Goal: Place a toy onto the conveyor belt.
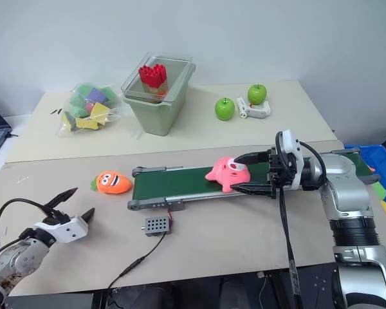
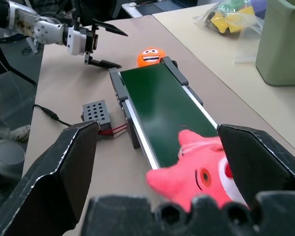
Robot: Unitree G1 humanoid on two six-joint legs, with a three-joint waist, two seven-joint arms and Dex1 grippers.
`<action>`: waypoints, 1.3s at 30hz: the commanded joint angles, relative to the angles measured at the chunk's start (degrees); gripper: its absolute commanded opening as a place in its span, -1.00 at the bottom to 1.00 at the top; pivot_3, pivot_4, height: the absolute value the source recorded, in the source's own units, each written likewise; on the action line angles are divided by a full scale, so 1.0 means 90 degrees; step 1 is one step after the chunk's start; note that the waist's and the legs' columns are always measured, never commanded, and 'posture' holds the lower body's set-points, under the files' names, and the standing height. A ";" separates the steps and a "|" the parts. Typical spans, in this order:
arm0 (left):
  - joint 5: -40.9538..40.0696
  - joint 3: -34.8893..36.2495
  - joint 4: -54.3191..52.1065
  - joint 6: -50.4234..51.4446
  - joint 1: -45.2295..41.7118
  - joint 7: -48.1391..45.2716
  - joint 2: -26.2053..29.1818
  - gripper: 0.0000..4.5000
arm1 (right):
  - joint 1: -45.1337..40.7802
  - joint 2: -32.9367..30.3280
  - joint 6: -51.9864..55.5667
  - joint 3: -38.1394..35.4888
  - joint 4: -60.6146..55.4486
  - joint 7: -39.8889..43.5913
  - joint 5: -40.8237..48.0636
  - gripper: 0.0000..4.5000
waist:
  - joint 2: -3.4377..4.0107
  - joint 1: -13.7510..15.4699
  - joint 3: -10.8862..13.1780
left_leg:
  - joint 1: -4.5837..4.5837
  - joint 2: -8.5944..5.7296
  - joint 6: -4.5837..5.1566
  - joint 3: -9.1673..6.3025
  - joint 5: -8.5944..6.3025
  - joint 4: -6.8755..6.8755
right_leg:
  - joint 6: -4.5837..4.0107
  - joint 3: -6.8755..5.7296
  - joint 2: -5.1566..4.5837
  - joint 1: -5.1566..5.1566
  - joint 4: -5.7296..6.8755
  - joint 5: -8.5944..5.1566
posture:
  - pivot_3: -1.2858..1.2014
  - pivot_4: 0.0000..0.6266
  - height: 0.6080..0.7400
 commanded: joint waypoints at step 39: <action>-0.7094 0.1472 -0.3928 0.7080 -0.1843 -0.7815 0.0275 0.98 | -0.0337 -0.0236 -0.0146 -0.0203 0.0260 0.0245 -0.0043 1.00 | -0.0003 -0.0165 0.0002 | -0.0001 0.0003 0.0008 0.0002 -0.0005 0.0009 | 0.0000 0.0003 0.0002 0.0007 -0.0005 0.0000 | 0.03 -0.52 1.00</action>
